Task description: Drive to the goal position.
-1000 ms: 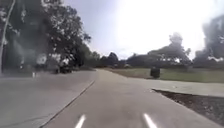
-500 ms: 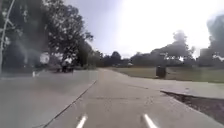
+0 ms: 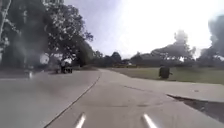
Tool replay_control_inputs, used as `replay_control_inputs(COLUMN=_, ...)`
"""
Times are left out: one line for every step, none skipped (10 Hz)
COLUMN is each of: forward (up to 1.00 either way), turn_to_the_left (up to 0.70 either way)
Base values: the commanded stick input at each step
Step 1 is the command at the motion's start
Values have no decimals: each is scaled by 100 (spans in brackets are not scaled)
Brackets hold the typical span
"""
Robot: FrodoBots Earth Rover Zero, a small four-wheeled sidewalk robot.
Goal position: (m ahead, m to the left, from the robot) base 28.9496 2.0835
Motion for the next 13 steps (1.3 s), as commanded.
replay_control_inputs(forward=70, turn_to_the_left=0)
replay_control_inputs(forward=70, turn_to_the_left=0)
replay_control_inputs(forward=70, turn_to_the_left=21)
replay_control_inputs(forward=70, turn_to_the_left=6)
replay_control_inputs(forward=70, turn_to_the_left=0)
replay_control_inputs(forward=70, turn_to_the_left=0)
replay_control_inputs(forward=70, turn_to_the_left=0)
replay_control_inputs(forward=70, turn_to_the_left=0)
replay_control_inputs(forward=70, turn_to_the_left=0)
replay_control_inputs(forward=70, turn_to_the_left=0)
replay_control_inputs(forward=70, turn_to_the_left=0)
replay_control_inputs(forward=70, turn_to_the_left=0)
replay_control_inputs(forward=70, turn_to_the_left=0)
